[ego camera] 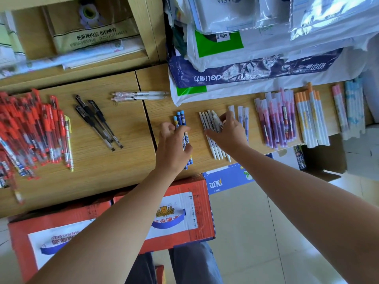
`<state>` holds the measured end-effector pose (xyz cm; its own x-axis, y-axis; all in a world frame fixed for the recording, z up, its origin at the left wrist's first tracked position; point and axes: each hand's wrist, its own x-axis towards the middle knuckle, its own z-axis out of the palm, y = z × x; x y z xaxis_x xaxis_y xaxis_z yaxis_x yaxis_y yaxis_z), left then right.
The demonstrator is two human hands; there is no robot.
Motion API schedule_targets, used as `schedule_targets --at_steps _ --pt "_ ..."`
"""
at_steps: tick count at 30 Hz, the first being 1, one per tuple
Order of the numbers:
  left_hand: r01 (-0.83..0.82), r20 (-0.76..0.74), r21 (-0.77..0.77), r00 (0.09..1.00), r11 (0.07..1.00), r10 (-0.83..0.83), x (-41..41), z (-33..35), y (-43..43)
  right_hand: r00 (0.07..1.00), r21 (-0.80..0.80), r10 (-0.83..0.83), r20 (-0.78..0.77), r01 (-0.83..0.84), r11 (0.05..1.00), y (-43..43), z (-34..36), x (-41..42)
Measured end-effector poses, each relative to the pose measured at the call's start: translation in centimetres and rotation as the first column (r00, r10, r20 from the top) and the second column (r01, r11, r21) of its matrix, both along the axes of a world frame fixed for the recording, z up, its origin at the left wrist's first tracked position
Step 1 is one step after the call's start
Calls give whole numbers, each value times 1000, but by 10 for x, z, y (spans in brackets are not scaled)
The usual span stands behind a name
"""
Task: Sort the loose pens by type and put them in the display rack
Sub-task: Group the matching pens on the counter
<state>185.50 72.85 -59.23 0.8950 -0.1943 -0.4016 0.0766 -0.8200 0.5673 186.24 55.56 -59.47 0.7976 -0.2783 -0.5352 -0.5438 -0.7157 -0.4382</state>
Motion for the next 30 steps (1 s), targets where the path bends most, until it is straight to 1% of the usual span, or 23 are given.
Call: schedule_targets --at_steps 3,5,6,7,9,10,11,12,14,16,18,20,21,23,26,28,30 --pt "-14 49 -15 999 1000 15 1 3 8 987 66 -95 127 87 994 3 11 6" --pt "-52 47 -32 997 998 53 2 3 12 968 126 -195 157 176 976 5 17 12" --pt "-62 47 -36 997 997 63 3 4 15 954 190 -262 147 233 954 8 19 16" --pt "-64 47 -43 997 997 66 3 5 18 933 293 -340 116 295 910 11 23 19" --pt "-65 21 -103 997 993 67 3 6 24 884 530 -468 12 391 752 20 30 26" --pt "-77 -24 -171 997 982 74 3 7 26 870 610 -491 -43 412 676 24 33 28" --pt "-115 -109 -259 990 959 89 3 10 29 868 661 -489 -89 418 623 30 35 29" --pt "-177 -233 -341 967 923 100 4 14 30 873 697 -472 -126 417 584 35 36 29" --pt "-278 -468 -446 882 851 42 6 22 34 884 740 -434 -174 408 535 47 35 28" --pt "-336 -593 -498 805 799 -31 6 29 40 897 737 -406 -175 393 550 59 33 27" --pt "-399 -644 -529 763 749 -49 4 36 50 908 707 -385 -165 381 596 74 34 26" --pt "-447 -668 -537 743 715 -38 2 42 64 924 685 -338 -177 362 633 87 36 25" --pt "-457 -680 -532 732 713 -38 1 45 72 932 679 -303 -197 353 644 93 37 24" --pt "-439 -706 -510 705 740 -68 0 50 89 939 684 -241 -247 345 643 103 39 22" --pt "-384 -730 -492 671 782 -130 -3 54 109 927 695 -231 -296 374 613 119 44 19" --pt "-394 -729 -477 677 786 -103 -6 55 117 929 717 -202 -311 369 591 130 49 16" --pt "-384 -712 -455 699 803 -69 -7 52 120 935 748 -124 -332 341 569 139 49 12"
